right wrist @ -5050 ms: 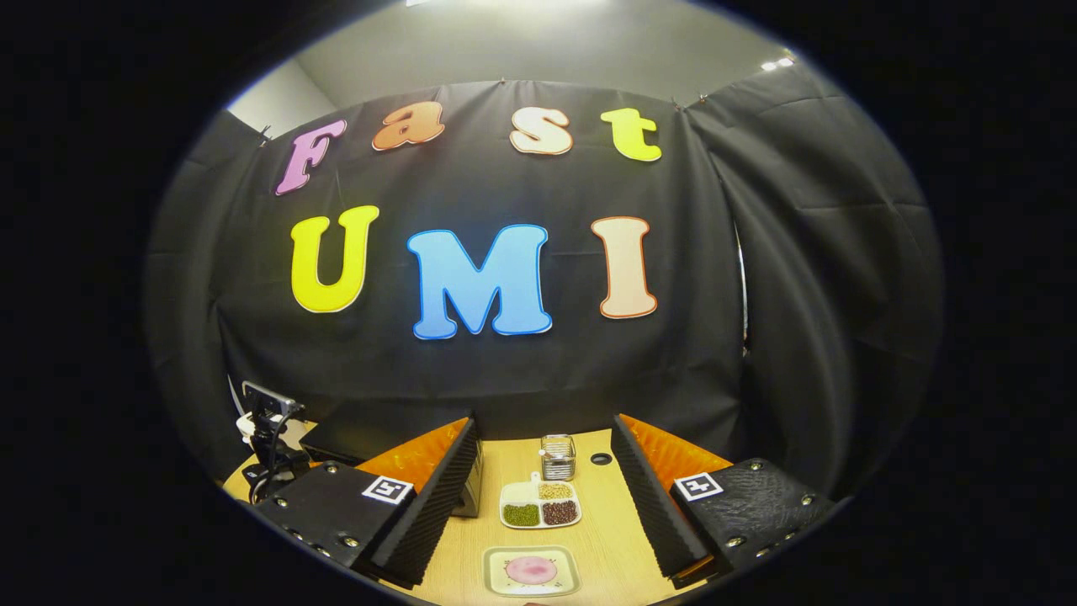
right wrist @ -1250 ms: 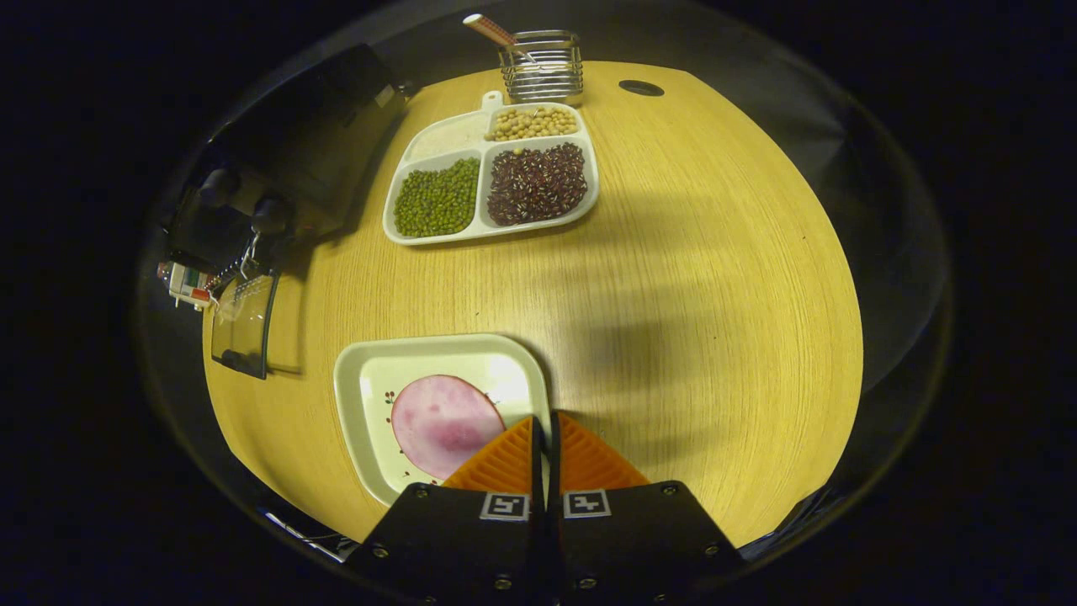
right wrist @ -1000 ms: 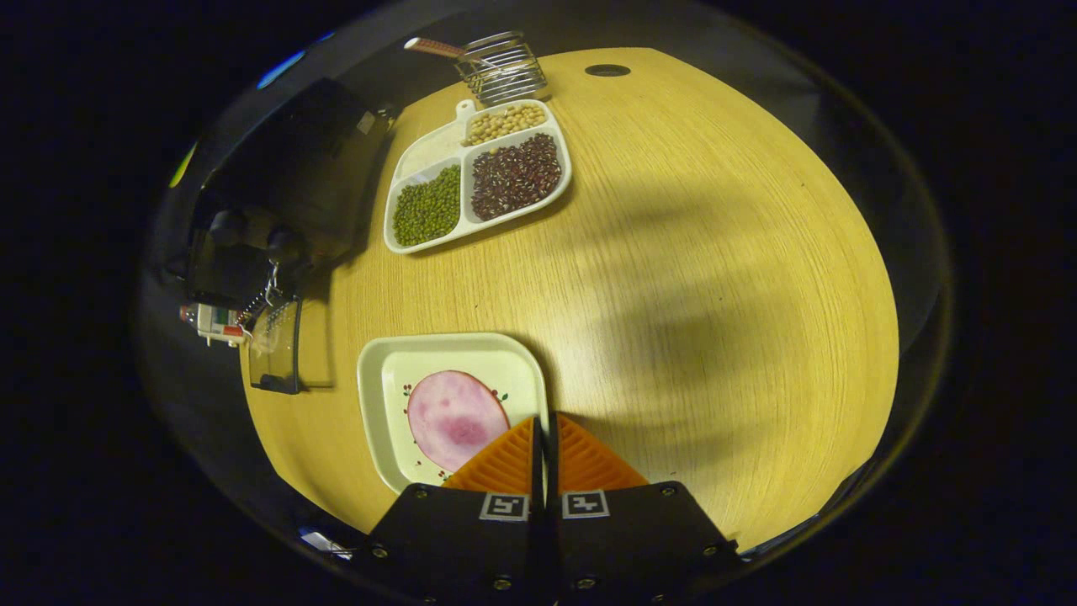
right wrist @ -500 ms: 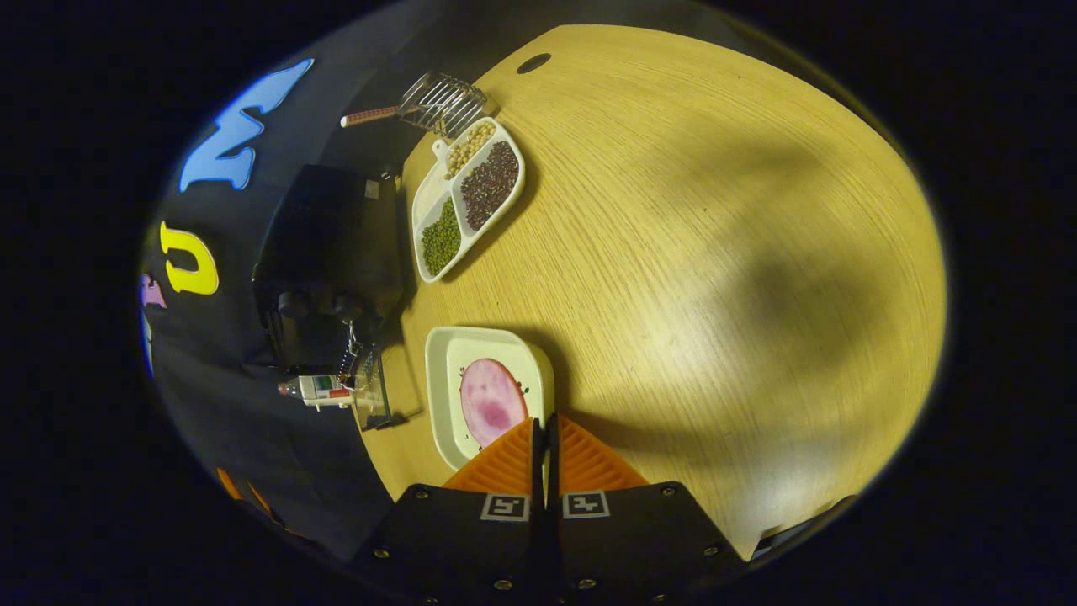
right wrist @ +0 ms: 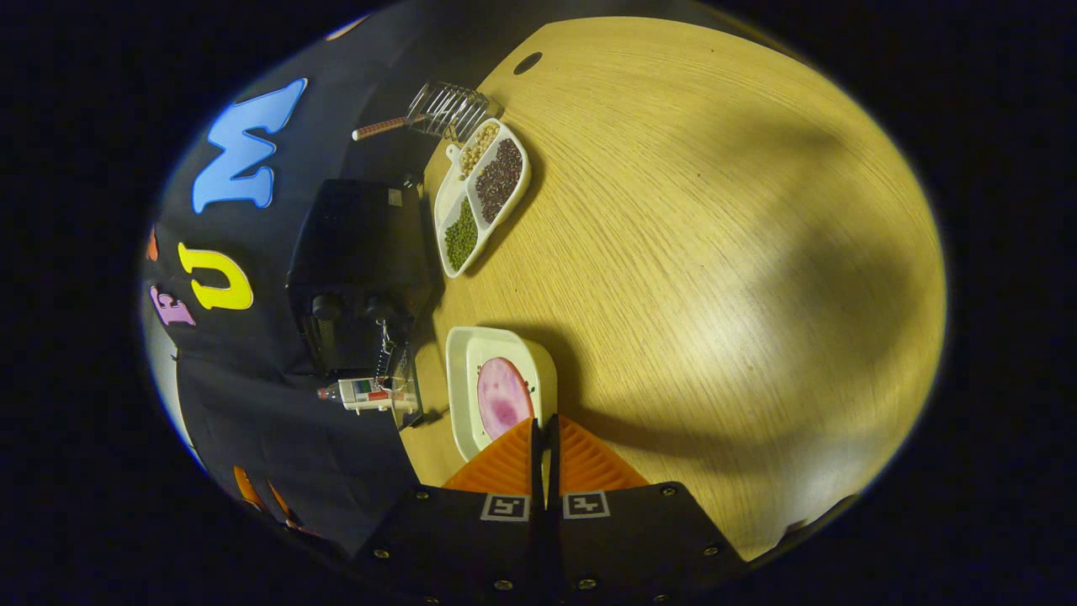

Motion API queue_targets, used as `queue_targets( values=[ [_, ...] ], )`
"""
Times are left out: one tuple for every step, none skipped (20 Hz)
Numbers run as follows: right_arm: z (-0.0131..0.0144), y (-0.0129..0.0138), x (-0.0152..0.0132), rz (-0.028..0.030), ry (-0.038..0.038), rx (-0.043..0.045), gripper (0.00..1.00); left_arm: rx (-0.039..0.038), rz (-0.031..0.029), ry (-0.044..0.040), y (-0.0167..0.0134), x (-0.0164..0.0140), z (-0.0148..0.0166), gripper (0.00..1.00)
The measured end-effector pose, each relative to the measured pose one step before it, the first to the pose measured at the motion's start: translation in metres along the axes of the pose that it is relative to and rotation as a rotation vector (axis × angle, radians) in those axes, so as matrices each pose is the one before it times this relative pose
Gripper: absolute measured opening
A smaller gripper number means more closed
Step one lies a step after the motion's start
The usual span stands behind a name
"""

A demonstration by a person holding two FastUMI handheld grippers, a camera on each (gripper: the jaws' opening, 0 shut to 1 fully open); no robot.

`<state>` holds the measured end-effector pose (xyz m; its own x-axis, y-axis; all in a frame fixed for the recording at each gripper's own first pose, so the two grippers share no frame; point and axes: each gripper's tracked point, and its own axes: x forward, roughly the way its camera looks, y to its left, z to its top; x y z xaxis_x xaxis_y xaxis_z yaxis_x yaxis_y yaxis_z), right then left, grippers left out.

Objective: Open the electric oven with the left hand, put the food in, and close the electric oven.

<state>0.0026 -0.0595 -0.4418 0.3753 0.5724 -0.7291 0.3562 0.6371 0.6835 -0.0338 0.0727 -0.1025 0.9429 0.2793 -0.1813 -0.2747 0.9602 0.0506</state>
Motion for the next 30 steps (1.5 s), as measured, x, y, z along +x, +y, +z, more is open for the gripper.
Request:
queue_targets(
  values=[
    [0.00072, 0.00264, -0.00076, 0.01449, 0.00048, 0.00592, 0.00, 0.00175, 0.00348, 0.00002, -0.00179, -0.00115, -0.00016, 0.97],
    [-0.00039, 0.00341, -0.00048, 0.02000, -0.00271, 0.01079, 0.00, 0.00440, 0.00299, -0.00085, -0.00122, -0.00188, 0.00103, 0.97],
    [-0.00006, 0.00299, -0.00175, 0.01706, -0.00155, 0.01015, 0.00, 0.00579, 0.00216, -0.00172, -0.00119, -0.00195, 0.00202, 0.97],
    [-0.00238, 0.00405, -0.00216, 0.01618, -0.00009, 0.00773, 0.00, 0.00549, 0.00166, -0.00122, -0.00202, -0.00082, 0.00083, 0.97],
    [-0.00177, 0.00433, -0.00313, 0.01528, -0.00046, 0.00578, 0.00, 0.00392, -0.00042, -0.00004, -0.00221, -0.00132, 0.00088, 0.97],
    [-0.00221, 0.00486, -0.00279, 0.01383, -0.00022, 0.00489, 0.00, 0.00378, -0.00193, -0.00172, -0.00213, -0.00111, 0.00258, 0.97],
    [-0.00271, 0.00749, -0.00232, 0.01994, -0.00093, 0.00418, 0.00, 0.00253, -0.00212, -0.00399, -0.00202, -0.00067, 0.00208, 0.98],
    [-0.00436, 0.00783, -0.00519, 0.01755, -0.00054, 0.00247, 0.00, 0.00021, -0.00495, -0.00555, -0.00149, -0.00044, 0.00369, 0.98],
    [-0.00414, 0.00912, -0.00370, 0.01595, -0.00153, -0.00052, 0.00, -0.00198, -0.00805, -0.00746, -0.00229, -0.00027, 0.00317, 0.98],
    [-0.00632, 0.01033, -0.00173, 0.01686, -0.00103, -0.00054, 0.00, -0.00352, -0.01173, -0.00804, -0.00204, 0.00058, 0.00404, 0.98],
    [-0.00618, 0.01032, -0.00138, 0.01493, -0.00323, -0.00202, 0.00, -0.00481, -0.01907, -0.00917, -0.00217, 0.00117, 0.00437, 0.94],
    [-0.00716, 0.01047, 0.00073, 0.01387, -0.00341, -0.00398, 0.00, -0.00262, -0.02123, -0.01219, -0.00093, 0.00265, 0.00473, 0.98],
    [-0.00703, 0.00926, 0.00114, 0.00445, -0.00628, -0.00447, 0.00, 0.00122, -0.02168, -0.01212, -0.00062, 0.00478, 0.00391, 0.98],
    [-0.00616, 0.00790, 0.00211, 0.00200, -0.00697, 0.00183, 0.00, 0.00475, -0.02000, -0.00917, 0.00201, 0.00409, 0.00401, 0.98],
    [-0.00625, 0.00899, 0.00197, 0.00131, -0.00909, 0.00137, 0.00, 0.00505, -0.01778, -0.00937, 0.00361, 0.00394, 0.00353, 0.98],
    [-0.00627, 0.00706, 0.00270, 0.00344, -0.01091, -0.00238, 0.00, 0.00041, -0.01851, -0.01507, 0.00452, 0.00373, 0.00524, 0.98],
    [-0.00547, 0.00634, 0.00442, -0.00382, -0.01083, 0.00282, 0.00, -0.00371, -0.01500, -0.00687, 0.00301, 0.00290, 0.00187, 0.98],
    [-0.00534, 0.00570, 0.00430, -0.00445, -0.01703, 0.00683, 0.00, -0.00652, -0.01699, -0.00381, 0.00412, 0.00215, 0.00171, 0.98],
    [-0.00445, 0.00324, 0.00310, -0.01829, -0.02622, 0.01226, 0.00, -0.00702, -0.01638, -0.00620, 0.00448, 0.00201, 0.00043, 0.98],
    [-0.00131, 0.00101, 0.00528, -0.01009, -0.02913, 0.02501, 0.00, -0.00556, -0.01459, -0.00463, 0.00515, 0.00208, 0.00056, 0.98],
    [-0.00137, 0.00178, 0.00549, -0.00604, -0.02828, 0.03383, 0.00, -0.00297, -0.01293, -0.00182, 0.00564, 0.00132, -0.00026, 0.98],
    [-0.00279, 0.00346, 0.00692, -0.00256, -0.02998, 0.03537, 0.00, -0.00218, -0.01347, 0.00067, 0.00612, 0.00162, -0.00066, 0.98],
    [-0.00193, 0.00286, 0.00640, -0.00186, -0.02415, 0.02874, 0.00, -0.00141, -0.01434, 0.00289, 0.00525, 0.00285, -0.00247, 0.98],
    [-0.00289, 0.00187, 0.00637, -0.00504, -0.02430, 0.02144, 0.00, -0.00003, -0.01168, 0.00488, 0.00567, 0.00282, -0.00220, 0.98],
    [-0.00276, 0.00159, 0.00768, -0.00902, -0.01674, 0.01103, 0.00, 0.00081, -0.00853, 0.00429, 0.00896, 0.00204, -0.00123, 0.94],
    [-0.00256, 0.00257, 0.01015, -0.00381, -0.01336, 0.01213, 0.00, 0.00053, -0.00419, 0.00088, 0.00673, 0.00109, -0.00051, 0.94],
    [-0.00098, 0.00399, 0.01107, -0.00051, -0.01251, 0.01422, 0.00, -0.00080, -0.00064, -0.00149, 0.00831, 0.00048, -0.00008, 0.98],
    [-0.00145, 0.00644, 0.01228, 0.00631, -0.01453, 0.01500, 0.00, -0.00251, 0.00117, 0.00053, 0.00820, 0.00059, 0.00054, 0.97],
    [-0.00127, 0.00593, 0.01117, 0.00177, -0.01558, 0.01233, 0.00, -0.00381, 0.00278, 0.00213, 0.00814, -0.00061, -0.00138, 0.97],
    [-0.00433, 0.00752, 0.00937, 0.00312, -0.01046, 0.01108, 0.00, -0.00388, 0.00442, 0.00187, 0.00790, 0.00051, -0.00036, 0.97]
  ],
)
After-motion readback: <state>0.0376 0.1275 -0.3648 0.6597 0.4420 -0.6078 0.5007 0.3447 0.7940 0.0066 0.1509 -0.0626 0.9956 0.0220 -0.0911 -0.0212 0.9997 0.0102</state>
